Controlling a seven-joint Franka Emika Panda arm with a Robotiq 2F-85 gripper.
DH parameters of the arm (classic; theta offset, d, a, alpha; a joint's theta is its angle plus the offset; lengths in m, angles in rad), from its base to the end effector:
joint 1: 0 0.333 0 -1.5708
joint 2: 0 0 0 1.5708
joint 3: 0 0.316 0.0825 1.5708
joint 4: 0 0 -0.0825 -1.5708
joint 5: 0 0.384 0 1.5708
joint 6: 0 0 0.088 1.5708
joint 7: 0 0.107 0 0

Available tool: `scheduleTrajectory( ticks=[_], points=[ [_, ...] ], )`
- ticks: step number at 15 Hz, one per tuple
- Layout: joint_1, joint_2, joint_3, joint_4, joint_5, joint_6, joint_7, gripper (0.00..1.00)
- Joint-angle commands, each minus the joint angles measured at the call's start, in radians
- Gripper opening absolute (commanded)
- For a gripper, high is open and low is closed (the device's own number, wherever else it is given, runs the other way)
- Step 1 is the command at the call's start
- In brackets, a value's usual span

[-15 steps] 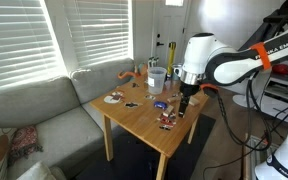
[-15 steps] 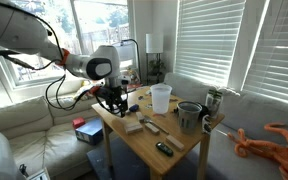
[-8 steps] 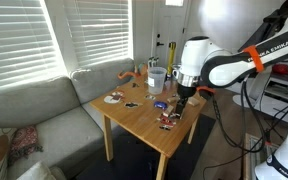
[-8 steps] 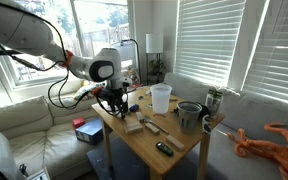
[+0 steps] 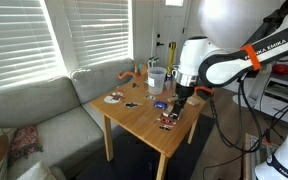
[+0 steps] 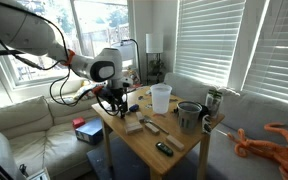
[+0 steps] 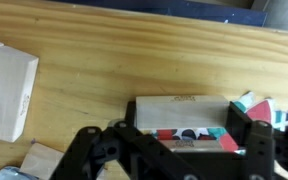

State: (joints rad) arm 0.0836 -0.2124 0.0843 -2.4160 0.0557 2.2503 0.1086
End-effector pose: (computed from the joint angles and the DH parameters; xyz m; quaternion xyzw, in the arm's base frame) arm 0.4586 0.0795 0.3956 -0.9996 -0.0119 -0.0211 0.0162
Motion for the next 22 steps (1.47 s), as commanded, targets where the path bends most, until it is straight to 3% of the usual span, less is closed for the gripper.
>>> scheduleTrajectory(
  ticks=[1, 11, 12, 18, 22],
  points=[
    [0.002, 0.019, 0.008, 0.019, 0.027, -0.004, 0.040, 0.59],
    [0.003, 0.024, 0.009, 0.026, 0.043, -0.005, 0.059, 0.59],
    [0.003, 0.015, 0.006, 0.023, 0.049, -0.006, 0.050, 0.96],
    [-0.008, -0.081, -0.002, -0.001, 0.028, -0.014, 0.037, 1.00],
    [-0.027, -0.152, -0.031, -0.013, -0.063, -0.061, -0.111, 1.00]
  ],
)
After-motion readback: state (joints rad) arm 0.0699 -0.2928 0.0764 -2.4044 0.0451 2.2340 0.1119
